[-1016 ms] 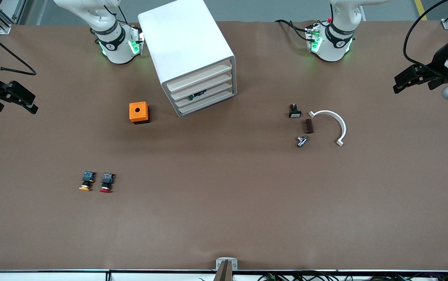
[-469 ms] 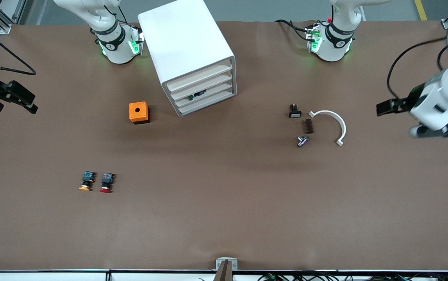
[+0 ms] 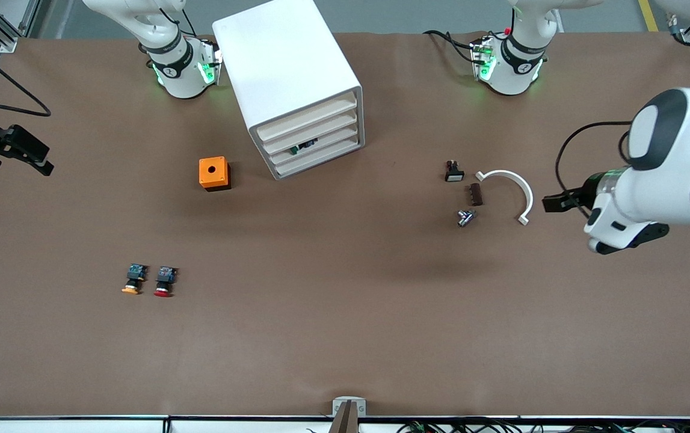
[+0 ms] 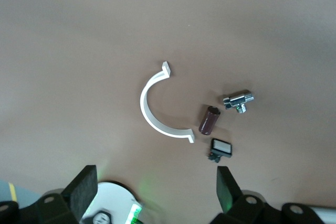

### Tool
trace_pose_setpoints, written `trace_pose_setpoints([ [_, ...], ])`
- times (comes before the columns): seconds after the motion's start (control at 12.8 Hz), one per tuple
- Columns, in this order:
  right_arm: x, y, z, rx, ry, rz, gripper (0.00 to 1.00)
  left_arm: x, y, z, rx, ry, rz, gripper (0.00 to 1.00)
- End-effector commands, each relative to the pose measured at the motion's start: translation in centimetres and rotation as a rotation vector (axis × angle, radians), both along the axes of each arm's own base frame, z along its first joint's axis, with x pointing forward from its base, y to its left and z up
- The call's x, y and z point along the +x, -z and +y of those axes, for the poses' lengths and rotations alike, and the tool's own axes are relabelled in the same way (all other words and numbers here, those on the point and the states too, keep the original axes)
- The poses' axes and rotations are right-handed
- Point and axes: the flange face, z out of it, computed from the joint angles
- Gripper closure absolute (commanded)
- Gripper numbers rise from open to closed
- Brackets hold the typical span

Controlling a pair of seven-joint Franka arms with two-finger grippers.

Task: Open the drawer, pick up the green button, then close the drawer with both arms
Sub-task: 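Reach the left gripper to the drawer while the right gripper approaches the cabinet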

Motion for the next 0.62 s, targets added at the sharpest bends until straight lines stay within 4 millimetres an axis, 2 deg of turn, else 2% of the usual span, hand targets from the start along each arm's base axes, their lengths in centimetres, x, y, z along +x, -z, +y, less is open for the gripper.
trace_pose_setpoints([
  [0.0, 0.0, 0.2, -0.6, -0.011, -0.005, 0.009, 0.0, 0.5, 2.9, -2.1, 0.075, -0.16, 0.063, 0.0],
  [0.16, 0.9, 1.4, -0.4, 0.005, -0.003, 0.019, 0.0, 0.6, 8.7, -4.0, 0.201, -0.323, 0.14, 0.0],
  [0.23, 1.3, 2.0, 0.2, 0.011, 0.002, 0.022, 0.0, 0.7, 11.0, -4.3, 0.25, -0.398, 0.17, 0.0],
  [0.39, 2.3, 3.6, 2.4, 0.018, 0.004, 0.04, 0.0, 0.3, 13.2, -6.8, 0.324, -0.469, 0.188, 0.0],
  [0.55, 3.4, 5.1, 5.2, 0.032, 0.074, 0.046, 0.0, -0.1, 15.5, -9.1, 0.442, -0.631, 0.195, 0.0],
])
